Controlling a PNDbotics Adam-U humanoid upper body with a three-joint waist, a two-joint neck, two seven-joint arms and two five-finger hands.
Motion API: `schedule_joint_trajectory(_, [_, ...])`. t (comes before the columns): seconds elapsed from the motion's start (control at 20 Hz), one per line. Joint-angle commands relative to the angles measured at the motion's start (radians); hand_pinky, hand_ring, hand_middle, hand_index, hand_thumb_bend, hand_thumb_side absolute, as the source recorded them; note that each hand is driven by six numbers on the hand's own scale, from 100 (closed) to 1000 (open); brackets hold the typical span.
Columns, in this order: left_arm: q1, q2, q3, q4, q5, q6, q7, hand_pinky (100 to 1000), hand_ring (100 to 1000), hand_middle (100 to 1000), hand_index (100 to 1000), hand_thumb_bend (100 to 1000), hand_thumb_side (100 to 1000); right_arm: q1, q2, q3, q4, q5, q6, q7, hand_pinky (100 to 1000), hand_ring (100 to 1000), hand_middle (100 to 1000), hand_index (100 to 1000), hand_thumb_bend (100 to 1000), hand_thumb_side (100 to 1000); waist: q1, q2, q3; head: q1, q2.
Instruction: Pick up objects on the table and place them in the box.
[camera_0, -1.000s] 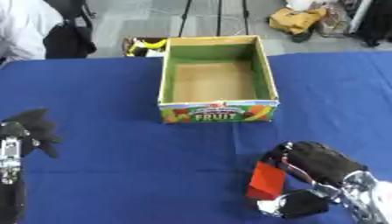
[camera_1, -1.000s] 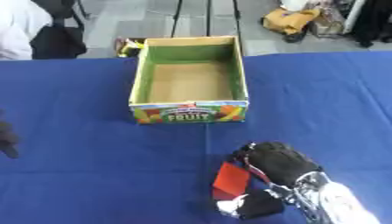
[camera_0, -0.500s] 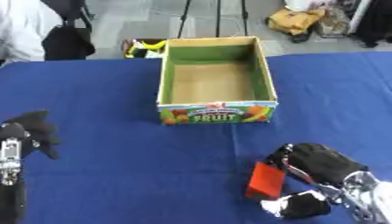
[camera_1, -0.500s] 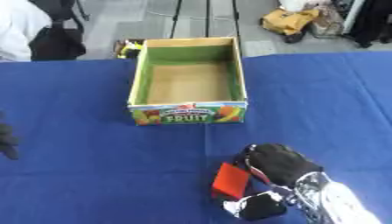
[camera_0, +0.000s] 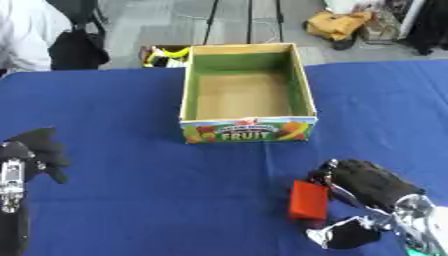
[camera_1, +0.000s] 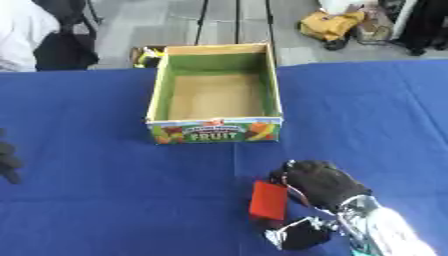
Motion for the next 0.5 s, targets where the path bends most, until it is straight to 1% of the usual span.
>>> schedule_joint_trajectory(0.05, [-0.01, 0.0, 0.002, -0.023, -0.005, -0.001, 0.002, 318, 457, 497, 710, 100, 1000, -0.012, -0.016, -0.009, -0.019, -0.014, 0.02, -0.019, 369, 357, 341, 548, 100, 313, -0.002, -0.021, 0.002, -0.002, -0.01])
schedule_joint_trajectory(0.3, [-0.01, 0.001, 0.002, -0.023, -0.006, 0.002, 0.003, 318, 457, 496, 708, 100, 1000, -0.032, -0.019, -0.018, -0.028, -0.041, 0.052, -0.06, 348, 336, 311, 547, 100, 337, -0.003, -0.024, 0.002, -0.003, -0.009])
schedule_joint_trajectory(0.5, [-0.009, 0.002, 0.002, -0.023, -0.006, 0.004, 0.005, 317, 457, 496, 708, 100, 1000, -0.076, -0.037, -0.032, -0.038, -0.077, 0.102, -0.113, 324, 312, 275, 506, 100, 341, -0.005, -0.03, 0.0, -0.003, -0.005])
